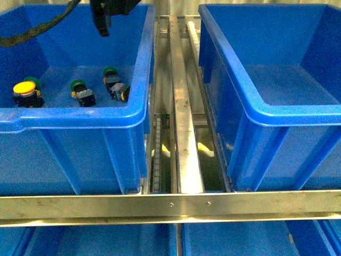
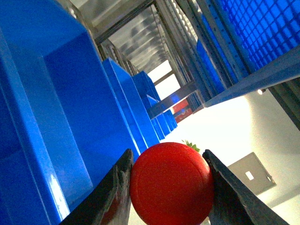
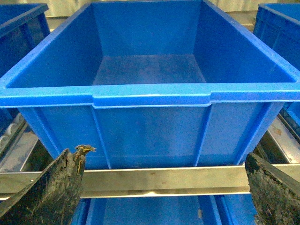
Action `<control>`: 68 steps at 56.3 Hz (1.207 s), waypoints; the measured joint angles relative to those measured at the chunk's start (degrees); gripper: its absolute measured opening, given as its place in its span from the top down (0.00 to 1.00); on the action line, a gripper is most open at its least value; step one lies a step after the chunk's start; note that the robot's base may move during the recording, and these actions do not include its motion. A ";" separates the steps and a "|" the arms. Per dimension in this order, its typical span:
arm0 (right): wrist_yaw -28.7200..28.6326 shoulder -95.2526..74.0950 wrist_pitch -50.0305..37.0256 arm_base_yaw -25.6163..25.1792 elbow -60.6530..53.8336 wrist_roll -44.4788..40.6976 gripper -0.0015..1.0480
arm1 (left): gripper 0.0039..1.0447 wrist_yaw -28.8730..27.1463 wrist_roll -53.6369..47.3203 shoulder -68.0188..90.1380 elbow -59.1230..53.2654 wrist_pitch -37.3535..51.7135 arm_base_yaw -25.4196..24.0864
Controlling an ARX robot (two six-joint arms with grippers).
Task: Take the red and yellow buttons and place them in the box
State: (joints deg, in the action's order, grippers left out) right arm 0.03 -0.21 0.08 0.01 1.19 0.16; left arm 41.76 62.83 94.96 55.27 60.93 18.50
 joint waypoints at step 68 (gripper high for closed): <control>16.52 -78.58 -52.81 16.55 41.40 82.03 0.06 | 0.68 -4.26 2.60 7.61 11.65 0.13 4.02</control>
State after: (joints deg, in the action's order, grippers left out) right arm 16.56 -78.78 -52.73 16.56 42.59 82.19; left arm 37.50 65.43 102.56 66.92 61.06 22.52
